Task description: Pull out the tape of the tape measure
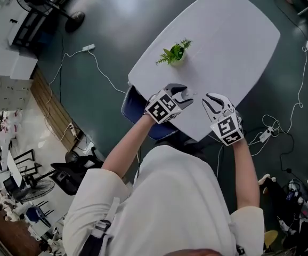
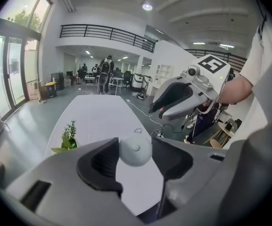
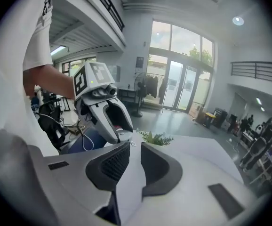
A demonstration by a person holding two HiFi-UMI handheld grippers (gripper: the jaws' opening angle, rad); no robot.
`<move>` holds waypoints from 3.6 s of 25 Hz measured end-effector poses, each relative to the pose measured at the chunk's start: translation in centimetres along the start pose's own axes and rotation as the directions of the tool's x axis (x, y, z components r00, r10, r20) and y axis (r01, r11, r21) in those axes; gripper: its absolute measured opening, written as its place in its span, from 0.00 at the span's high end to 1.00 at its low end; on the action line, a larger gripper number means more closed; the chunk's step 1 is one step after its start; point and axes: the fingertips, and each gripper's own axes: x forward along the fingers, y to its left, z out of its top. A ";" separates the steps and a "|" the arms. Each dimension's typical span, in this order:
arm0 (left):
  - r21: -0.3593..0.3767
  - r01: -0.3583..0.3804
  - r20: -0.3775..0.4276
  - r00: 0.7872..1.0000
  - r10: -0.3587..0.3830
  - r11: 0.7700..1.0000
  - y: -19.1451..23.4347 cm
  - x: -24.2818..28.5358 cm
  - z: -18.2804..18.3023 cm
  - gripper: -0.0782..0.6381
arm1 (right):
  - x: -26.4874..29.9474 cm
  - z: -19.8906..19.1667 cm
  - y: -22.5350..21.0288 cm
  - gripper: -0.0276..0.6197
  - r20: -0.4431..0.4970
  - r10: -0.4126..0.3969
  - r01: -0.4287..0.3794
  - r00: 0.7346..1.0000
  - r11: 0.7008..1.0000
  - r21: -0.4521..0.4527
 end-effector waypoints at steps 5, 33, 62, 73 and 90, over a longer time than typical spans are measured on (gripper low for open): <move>0.042 0.003 0.030 1.000 -0.005 0.999 -1.3 -3.0 4.1 0.58 | -1.8 3.1 -0.1 0.82 0.010 -0.014 0.015 1.000 0.987 -0.160; 0.256 -0.027 0.002 1.000 0.027 0.966 -6.8 -8.4 5.6 0.58 | -4.6 6.3 5.2 0.90 -0.025 0.004 -0.017 1.000 0.865 -0.501; 0.264 -0.065 0.035 0.998 0.058 0.962 -6.5 -9.1 4.7 0.58 | -7.7 1.9 2.6 0.90 -0.070 -0.020 -0.005 0.997 0.940 -0.342; 0.215 -0.096 0.037 0.995 0.090 0.972 -4.8 -10.2 3.2 0.58 | -8.9 -1.5 0.0 0.90 -0.128 -0.076 0.038 0.989 0.960 -0.278; 0.187 -0.124 0.038 0.992 0.119 0.975 -3.9 -11.4 1.4 0.58 | -10.3 -4.6 -2.2 0.91 -0.179 -0.145 0.103 0.973 0.969 -0.225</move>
